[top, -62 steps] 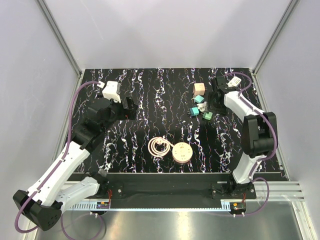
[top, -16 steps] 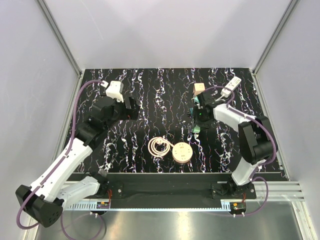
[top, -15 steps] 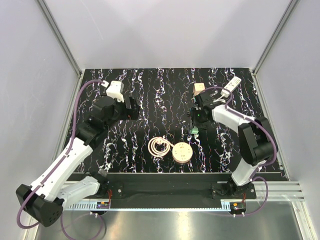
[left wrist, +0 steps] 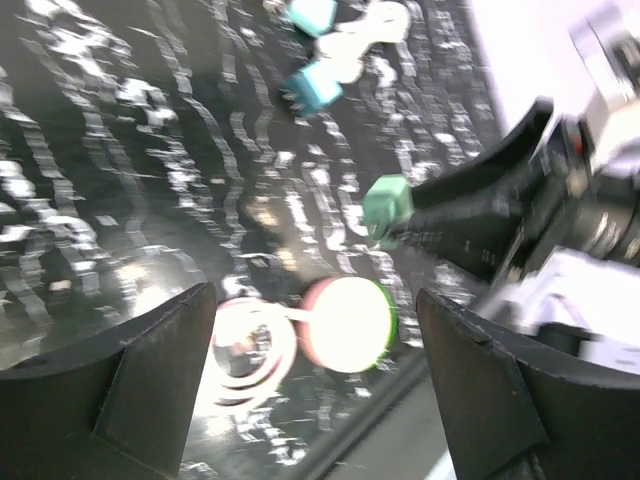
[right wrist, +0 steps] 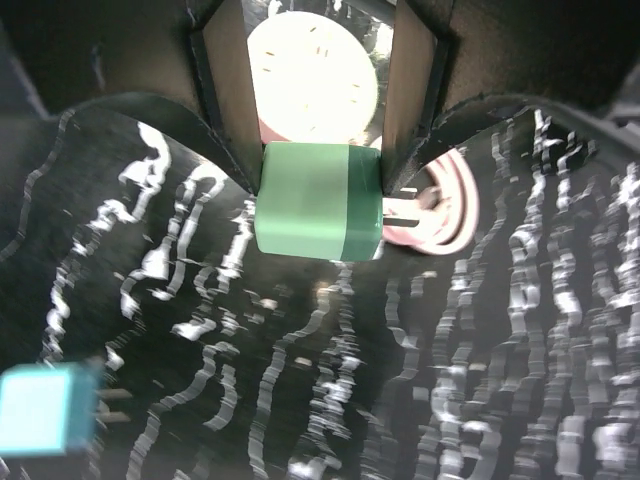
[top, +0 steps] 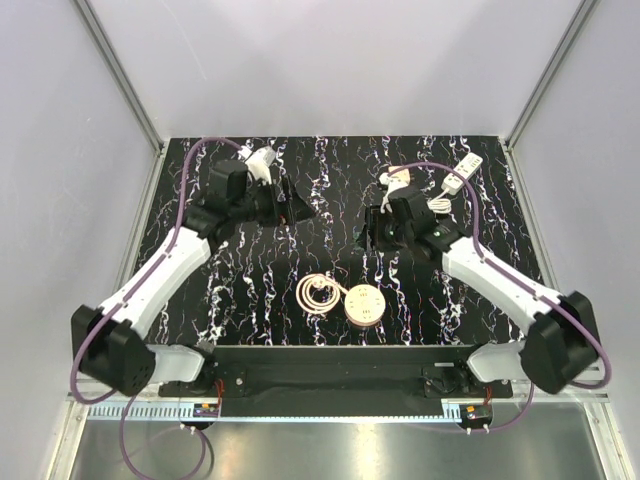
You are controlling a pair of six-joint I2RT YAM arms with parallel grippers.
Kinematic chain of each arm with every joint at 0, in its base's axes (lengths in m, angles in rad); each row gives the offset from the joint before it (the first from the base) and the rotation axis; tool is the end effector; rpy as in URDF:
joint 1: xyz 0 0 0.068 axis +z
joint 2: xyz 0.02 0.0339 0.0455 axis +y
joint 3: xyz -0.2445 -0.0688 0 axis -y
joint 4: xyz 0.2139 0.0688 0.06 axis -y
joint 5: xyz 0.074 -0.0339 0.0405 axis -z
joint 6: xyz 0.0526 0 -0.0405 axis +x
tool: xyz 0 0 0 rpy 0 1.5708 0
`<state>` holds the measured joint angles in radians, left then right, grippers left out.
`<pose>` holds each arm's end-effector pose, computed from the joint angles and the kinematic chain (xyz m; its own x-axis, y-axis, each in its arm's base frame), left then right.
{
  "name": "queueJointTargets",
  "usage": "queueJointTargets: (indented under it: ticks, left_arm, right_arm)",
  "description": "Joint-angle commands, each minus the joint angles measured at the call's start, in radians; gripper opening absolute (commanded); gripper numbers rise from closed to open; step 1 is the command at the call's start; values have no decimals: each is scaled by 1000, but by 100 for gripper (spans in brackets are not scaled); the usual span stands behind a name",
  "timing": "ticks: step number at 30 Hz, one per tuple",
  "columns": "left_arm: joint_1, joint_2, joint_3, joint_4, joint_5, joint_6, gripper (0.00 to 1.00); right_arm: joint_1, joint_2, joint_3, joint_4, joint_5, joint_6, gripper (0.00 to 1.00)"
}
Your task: Insert the plug
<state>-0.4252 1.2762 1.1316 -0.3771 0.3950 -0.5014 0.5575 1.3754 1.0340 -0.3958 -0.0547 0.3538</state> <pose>0.2427 -0.1321 0.3149 -0.7272 -0.1577 -0.6681 0.3822 0.7154 -0.5849 0.2427 0.1547 0.2532 -0.7300 -0.0475 -0.6818 -0.3301 0.8980 0.2910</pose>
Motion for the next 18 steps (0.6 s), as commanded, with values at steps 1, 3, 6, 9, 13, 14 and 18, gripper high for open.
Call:
queueJointTargets:
  ticks: [1, 3, 6, 9, 13, 14, 18]
  left_arm:
    - [29, 67, 56, 111, 273, -147, 83]
    - [29, 122, 69, 150, 321, -176, 81]
    - [28, 163, 47, 214, 387, -252, 78]
    - [22, 198, 19, 315, 426, -310, 77]
    - [-6, 215, 25, 330, 413, -302, 77]
    - [-20, 219, 31, 330, 407, -301, 77]
    - [-44, 253, 37, 330, 401, -276, 76]
  right_arm:
    - [36, -111, -60, 146, -13, -33, 43]
    - [56, -151, -103, 202, -30, -32, 43]
    - [70, -216, -141, 256, -39, -23, 43]
    - [81, -239, -147, 262, -39, -19, 43]
    - [99, -234, -144, 265, -43, -13, 43]
    - [104, -234, -141, 273, -43, -9, 43]
    - [117, -228, -135, 282, -25, 1, 43]
